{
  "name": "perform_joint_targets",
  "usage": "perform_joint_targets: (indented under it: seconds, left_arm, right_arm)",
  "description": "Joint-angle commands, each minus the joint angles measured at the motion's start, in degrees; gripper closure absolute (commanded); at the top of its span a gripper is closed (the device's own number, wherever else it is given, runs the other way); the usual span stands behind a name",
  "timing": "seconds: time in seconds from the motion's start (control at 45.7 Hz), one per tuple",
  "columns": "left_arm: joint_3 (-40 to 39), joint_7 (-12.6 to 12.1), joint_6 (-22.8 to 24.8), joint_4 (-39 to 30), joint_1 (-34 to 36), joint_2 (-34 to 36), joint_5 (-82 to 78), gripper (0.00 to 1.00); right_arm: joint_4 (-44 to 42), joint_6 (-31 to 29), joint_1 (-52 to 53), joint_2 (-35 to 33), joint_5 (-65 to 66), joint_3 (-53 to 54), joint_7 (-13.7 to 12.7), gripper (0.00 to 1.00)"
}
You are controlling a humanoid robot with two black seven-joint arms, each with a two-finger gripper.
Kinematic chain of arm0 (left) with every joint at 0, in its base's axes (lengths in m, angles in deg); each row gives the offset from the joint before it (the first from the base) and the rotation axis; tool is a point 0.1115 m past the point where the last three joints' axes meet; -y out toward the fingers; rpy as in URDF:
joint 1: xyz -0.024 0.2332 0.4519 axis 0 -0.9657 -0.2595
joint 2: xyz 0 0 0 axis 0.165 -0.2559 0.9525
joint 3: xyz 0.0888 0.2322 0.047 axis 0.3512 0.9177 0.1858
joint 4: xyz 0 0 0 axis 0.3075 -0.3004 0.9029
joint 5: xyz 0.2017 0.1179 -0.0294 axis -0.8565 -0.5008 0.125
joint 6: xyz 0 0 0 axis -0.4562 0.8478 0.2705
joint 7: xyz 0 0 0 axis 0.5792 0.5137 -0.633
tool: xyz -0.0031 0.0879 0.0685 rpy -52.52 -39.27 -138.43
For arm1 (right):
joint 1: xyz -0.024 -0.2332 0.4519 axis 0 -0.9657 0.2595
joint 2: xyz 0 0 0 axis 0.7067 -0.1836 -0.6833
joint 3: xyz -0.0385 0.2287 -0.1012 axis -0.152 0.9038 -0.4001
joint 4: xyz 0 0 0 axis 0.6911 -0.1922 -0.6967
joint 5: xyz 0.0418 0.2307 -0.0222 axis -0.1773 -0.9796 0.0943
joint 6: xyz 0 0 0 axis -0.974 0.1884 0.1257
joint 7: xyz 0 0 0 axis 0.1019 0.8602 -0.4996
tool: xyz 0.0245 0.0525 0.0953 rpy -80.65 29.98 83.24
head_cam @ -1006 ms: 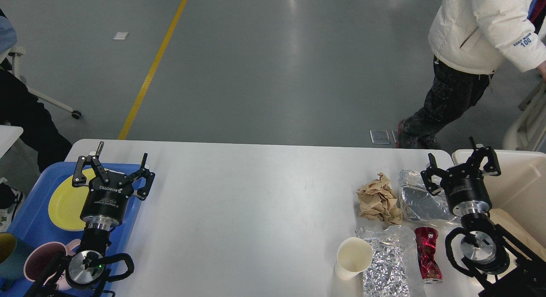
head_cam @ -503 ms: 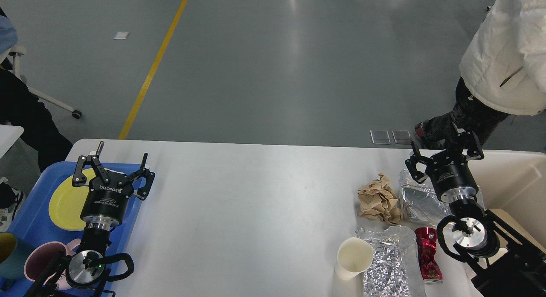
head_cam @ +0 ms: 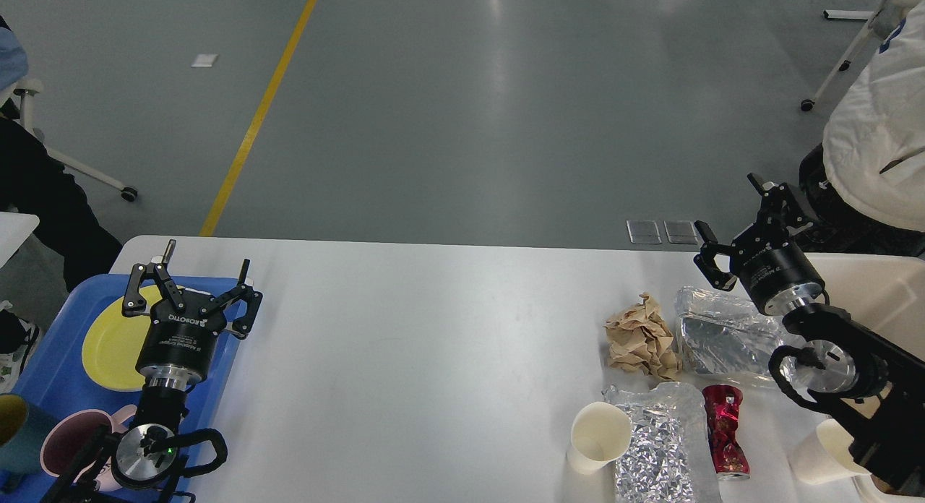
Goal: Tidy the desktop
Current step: 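Raise the right gripper and swing it over the crumpled paper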
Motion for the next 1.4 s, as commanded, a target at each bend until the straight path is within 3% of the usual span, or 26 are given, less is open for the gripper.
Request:
perform_joint_targets:
  seconds: [0.0, 0.219, 0.372, 0.569, 0.656, 0.744, 0.831, 0.853, 0.897, 1.006, 1.072, 1.181, 1.378]
  left_arm:
    - [0.0, -0.1, 0.0, 0.0, 0.0, 0.0, -0.1, 0.04]
    - [0.0, 0.0, 0.0, 0.0, 0.1, 0.0, -0.1, 0.04]
    - [0.0, -0.1, 0.0, 0.0, 0.0, 0.0, -0.1, 0.04]
    - [0.0, 0.0, 0.0, 0.0, 0.0, 0.0, 0.0, 0.04]
    - [0.0, -0.1, 0.0, 0.0, 0.0, 0.0, -0.1, 0.04]
    - [0.0, 0.0, 0.0, 0.0, 0.1, 0.0, 0.0, 0.04]
    - [0.0, -0.1, 0.0, 0.0, 0.1, 0.0, 0.0, 0.04]
    - [0.0, -0.1, 0.0, 0.0, 0.0, 0.0, 0.0, 0.04]
    - [0.0, 0.0, 0.0, 0.0, 0.0, 0.0, 0.0, 0.04]
    - [0.0, 0.0, 0.0, 0.0, 0.0, 0.0, 0.0, 0.04]
    - [0.0, 0.0, 0.0, 0.0, 0.0, 0.0, 0.0, 0.04]
    - [0.0, 0.0, 0.0, 0.0, 0.1, 0.0, 0.0, 0.04]
    - [0.0, -0.1, 0.0, 0.0, 0.1, 0.0, -0.1, 0.04]
  right_arm:
    - [-0.1, 0.4, 9.8, -5.2, 0.0, -17.8, 0.0, 0.0]
    - [-1.1, -0.1, 33.0, -7.8, -0.3, -57.4, -0.1, 0.0]
    - [0.1, -2.1, 52.1, -2.0, -0.6, -87.2, -0.2, 0.0]
    - [0.4, -22.1, 67.4, 8.9, -1.2, -107.4, -0.6, 0.0]
    - [2.3, -26.9, 72.1, 13.2, -1.1, -111.9, -1.4, 0.0]
    - [6.1, -29.0, 77.5, 15.4, -1.2, -113.5, -5.9, 0.0]
    - [12.4, -30.1, 83.8, 15.7, -1.4, -113.5, -14.7, 0.0]
    - [16.2, -30.1, 87.2, 16.2, -2.4, -113.5, -20.1, 0.0]
    - [19.1, -30.2, 90.2, 16.8, -3.7, -113.5, -24.7, 0.0]
    - [27.1, -30.1, 97.7, 16.9, -8.2, -113.7, -32.3, 0.0]
    - [32.6, -30.2, 103.8, 16.6, -9.4, -113.7, -34.4, 0.0]
    - [39.6, -30.2, 110.7, 16.4, -10.6, -115.5, -34.4, 0.0]
    - [46.8, -29.7, 112.0, 16.1, -13.2, -116.5, -34.4, 0.01]
